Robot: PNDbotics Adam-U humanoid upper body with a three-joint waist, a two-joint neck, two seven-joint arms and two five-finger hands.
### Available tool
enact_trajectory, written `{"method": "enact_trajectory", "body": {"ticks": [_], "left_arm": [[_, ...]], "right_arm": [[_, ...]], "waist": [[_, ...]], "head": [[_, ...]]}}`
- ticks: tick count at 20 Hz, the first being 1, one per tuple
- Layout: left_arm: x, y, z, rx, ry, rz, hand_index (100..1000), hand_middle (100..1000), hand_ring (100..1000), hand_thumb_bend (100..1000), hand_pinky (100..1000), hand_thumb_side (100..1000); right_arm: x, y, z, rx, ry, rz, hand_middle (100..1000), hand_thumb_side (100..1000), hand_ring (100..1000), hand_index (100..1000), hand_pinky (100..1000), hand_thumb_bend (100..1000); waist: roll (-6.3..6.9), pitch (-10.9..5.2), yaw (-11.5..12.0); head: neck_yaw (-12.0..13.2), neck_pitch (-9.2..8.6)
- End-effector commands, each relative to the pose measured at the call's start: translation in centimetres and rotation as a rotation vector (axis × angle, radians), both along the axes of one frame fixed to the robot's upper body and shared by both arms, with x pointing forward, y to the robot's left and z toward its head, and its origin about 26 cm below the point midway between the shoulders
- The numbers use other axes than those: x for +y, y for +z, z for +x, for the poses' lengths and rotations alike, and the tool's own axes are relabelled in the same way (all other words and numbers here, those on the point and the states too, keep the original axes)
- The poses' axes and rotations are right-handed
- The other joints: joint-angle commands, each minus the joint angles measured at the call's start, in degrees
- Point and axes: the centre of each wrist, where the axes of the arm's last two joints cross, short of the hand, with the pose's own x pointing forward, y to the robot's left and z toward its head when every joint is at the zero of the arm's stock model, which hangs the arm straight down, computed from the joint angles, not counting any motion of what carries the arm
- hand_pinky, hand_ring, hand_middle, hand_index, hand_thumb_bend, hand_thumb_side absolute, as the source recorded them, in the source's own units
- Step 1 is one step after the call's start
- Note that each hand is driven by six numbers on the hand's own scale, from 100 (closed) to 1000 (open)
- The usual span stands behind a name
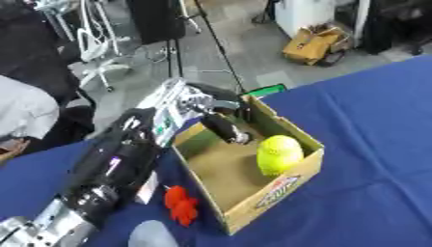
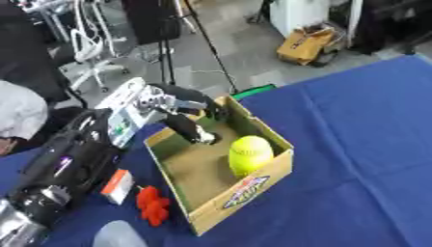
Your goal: Pick up objects on the table and place them in the box.
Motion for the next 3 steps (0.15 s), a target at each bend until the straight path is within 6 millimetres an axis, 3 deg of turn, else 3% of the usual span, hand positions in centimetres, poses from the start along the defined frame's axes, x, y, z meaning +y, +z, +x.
{"method": "enact_trajectory", "body": {"ticks": [1,3], "left_arm": [[3.1,4.3,-3.8,-0.169,-0.068,-0.112,1000,838,828,216,721,635],[4.6,5.2,-6.4,-0.224,-0.093,-0.129,1000,829,759,244,581,613]], "right_arm": [[-0.4,1.1,-0.7,-0.019,-0.03,-0.044,524,479,797,540,884,100],[-0.7,1.1,-0.8,-0.013,-0.049,-0.045,526,479,797,540,884,100]], "waist": [[-1.05,-1.37,0.8],[-1.41,-1.59,2.02]], "head": [[-1.45,0.19],[-2.49,0.38]]}}
